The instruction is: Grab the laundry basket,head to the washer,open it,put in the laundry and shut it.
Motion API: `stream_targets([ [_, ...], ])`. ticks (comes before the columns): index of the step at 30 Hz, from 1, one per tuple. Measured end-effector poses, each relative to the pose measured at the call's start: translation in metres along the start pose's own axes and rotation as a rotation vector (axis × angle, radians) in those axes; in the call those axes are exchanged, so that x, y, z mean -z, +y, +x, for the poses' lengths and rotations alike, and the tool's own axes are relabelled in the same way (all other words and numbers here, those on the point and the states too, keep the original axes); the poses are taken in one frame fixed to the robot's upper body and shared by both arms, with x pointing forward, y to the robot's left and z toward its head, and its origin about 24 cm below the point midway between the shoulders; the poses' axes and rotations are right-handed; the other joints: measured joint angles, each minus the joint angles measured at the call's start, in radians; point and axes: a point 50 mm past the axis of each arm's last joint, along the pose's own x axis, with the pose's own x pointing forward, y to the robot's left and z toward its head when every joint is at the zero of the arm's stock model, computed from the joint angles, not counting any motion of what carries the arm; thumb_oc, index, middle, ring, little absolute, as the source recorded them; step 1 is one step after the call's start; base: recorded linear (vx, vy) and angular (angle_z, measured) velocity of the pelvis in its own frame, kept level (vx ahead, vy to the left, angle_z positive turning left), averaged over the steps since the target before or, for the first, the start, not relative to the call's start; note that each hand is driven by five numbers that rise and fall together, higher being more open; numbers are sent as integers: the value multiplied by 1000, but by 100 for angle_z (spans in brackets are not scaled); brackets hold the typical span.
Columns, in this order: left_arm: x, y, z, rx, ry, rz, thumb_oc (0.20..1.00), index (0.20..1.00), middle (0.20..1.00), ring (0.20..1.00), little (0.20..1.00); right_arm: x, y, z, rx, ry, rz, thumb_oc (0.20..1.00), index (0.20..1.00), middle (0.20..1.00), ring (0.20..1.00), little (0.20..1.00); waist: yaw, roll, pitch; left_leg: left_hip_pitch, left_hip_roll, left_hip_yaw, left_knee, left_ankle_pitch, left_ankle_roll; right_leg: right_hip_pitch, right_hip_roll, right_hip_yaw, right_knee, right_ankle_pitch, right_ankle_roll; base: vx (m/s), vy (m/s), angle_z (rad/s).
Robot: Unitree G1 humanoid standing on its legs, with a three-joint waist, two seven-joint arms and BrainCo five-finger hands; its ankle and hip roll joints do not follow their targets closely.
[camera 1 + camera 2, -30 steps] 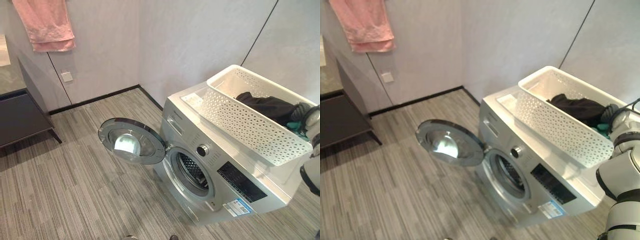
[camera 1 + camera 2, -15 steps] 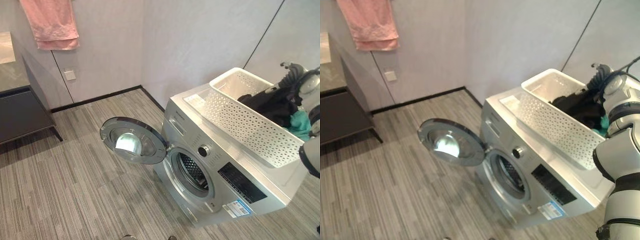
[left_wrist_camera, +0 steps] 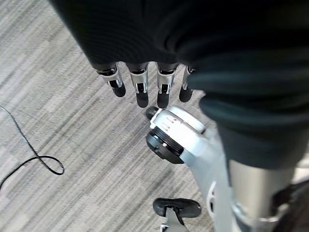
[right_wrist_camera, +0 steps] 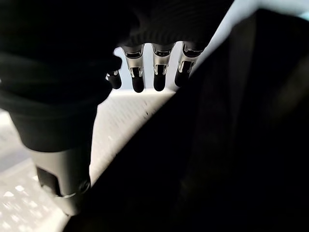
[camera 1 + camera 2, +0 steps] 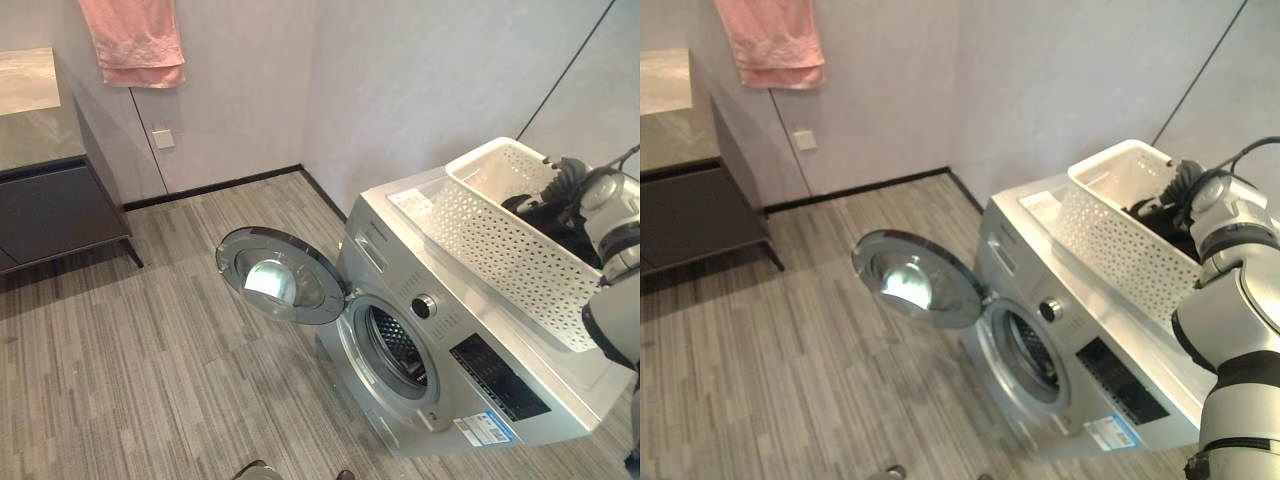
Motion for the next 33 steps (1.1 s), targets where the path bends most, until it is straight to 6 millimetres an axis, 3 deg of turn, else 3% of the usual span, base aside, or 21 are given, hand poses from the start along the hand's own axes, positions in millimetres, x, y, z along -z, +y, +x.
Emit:
stream_targets([
  [13,-25,-1,2,7,-97,-15,1000,1000,1000,1000,1000,59,1,-8,-28,185,-12,1000,1000,1000,1000,1000,-1,20,49,-18,-19,2,0,8,-6,-17,-14,-4,1,0,5,-5,-3,2],
  [14,-26,-2,2,8,-100,-8,1000,1000,1000,1000,1000,60,1,-8,-29,188,-11,702,702,702,702,702,-1,22,53,-18,-19,2,-1,8,-6,-17,-15,-3,2,0,5,0,0,0],
  [15,-27,-2,2,9,-101,-6,1000,1000,1000,1000,1000,60,1,-8,-29,188,-11,307,307,307,307,307,-2,23,53,-18,-18,3,-1,8,-6,-17,-14,-3,2,0,5,0,0,0],
  [16,-27,-2,2,8,-99,-3,1000,1000,1000,1000,1000,59,1,-8,-28,186,-8,200,200,200,200,200,-3,23,53,-17,-18,5,-1,8,-6,-17,-14,0,2,0,5,0,0,0],
  [25,-26,-2,2,4,-96,-3,1000,1000,1000,1000,1000,50,-12,-8,16,156,57,200,200,200,200,200,-9,23,53,-10,-18,10,-3,8,-6,-14,-21,4,8,7,7,0,0,0],
  [27,-29,0,3,-7,-93,3,1000,1000,1000,1000,1000,36,-33,-10,103,107,128,200,200,200,200,200,-13,19,53,-2,-18,13,-3,8,-6,-6,-22,4,8,9,7,-2,28,-4],
  [33,-28,4,3,-45,-82,0,1000,1000,1000,1000,1000,0,-68,-16,251,-39,275,200,200,200,200,200,-27,-4,47,29,-23,34,-7,8,-5,17,-26,25,7,8,9,2,29,-8],
])
